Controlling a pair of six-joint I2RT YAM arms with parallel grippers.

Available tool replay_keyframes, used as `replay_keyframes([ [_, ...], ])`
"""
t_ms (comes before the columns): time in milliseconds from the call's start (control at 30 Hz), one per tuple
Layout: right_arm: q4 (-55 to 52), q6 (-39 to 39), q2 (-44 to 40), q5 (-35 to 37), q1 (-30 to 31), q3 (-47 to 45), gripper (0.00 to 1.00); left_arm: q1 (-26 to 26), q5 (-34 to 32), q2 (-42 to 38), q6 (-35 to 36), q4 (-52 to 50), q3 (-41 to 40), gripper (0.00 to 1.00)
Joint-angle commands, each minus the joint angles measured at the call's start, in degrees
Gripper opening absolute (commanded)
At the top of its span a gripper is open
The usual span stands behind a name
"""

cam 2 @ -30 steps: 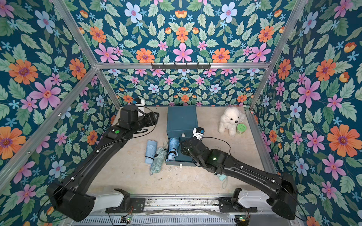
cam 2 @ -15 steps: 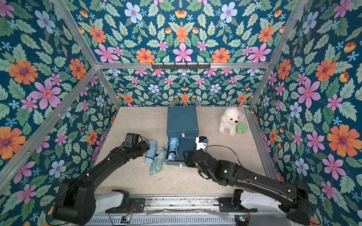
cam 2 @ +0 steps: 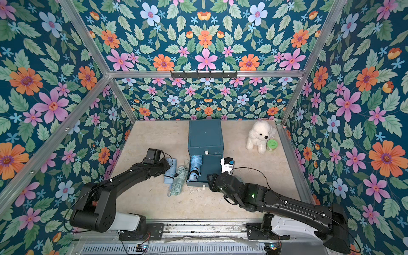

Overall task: Place the umbrella in the drawer by color
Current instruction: Pick up the umbrella from the center of the board.

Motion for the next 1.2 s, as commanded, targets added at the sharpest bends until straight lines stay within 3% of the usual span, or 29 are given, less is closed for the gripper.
replay_keyframes([
  [0, 2.0, 0.4, 0.5, -0.3, 0.1, 0.6, 0.45, 0.0, -2.8, -0.1, 0.3, -4.9, 0.7, 0.11],
  [100, 3.3, 0.4, 0.9, -0.9, 0.4, 0.6, 0.45, 0.0, -4.1, -2.6, 1.2, -7.3, 2.6, 0.00],
  [333, 7.2, -1.8, 3.7, -3.8, 1.1, 3.2, 0.45, -0.1, -4.7, -12.9, 4.2, -15.7, 10.1, 0.00],
  [433, 10.0, -4.3, 6.3, -6.5, 1.2, 6.4, 0.50, -0.5, 2.7, -19.1, 4.1, -15.0, 12.3, 0.00],
  [533, 14.0, -7.1, 9.2, -9.4, 1.2, 9.7, 0.64, -0.8, 14.3, -24.6, 1.7, -9.9, 12.1, 0.00],
  [633, 15.8, -9.4, 12.2, -10.5, 1.2, 13.8, 0.71, -1.1, 24.4, -27.7, -2.9, -4.6, 11.0, 0.00],
  [733, 16.2, -11.0, 15.0, -10.7, 1.1, 17.7, 0.79, -1.9, 29.6, -29.9, -5.6, -1.4, 10.4, 0.00],
  [900, 16.4, -10.2, 17.1, -11.7, -0.5, 20.4, 0.77, -2.3, 33.5, -33.2, -7.6, 1.5, 10.7, 0.00],
  [1167, 19.0, -9.2, 18.4, -14.7, -1.6, 20.8, 0.62, -2.4, 35.4, -34.2, -9.8, 4.1, 10.5, 0.00],
])
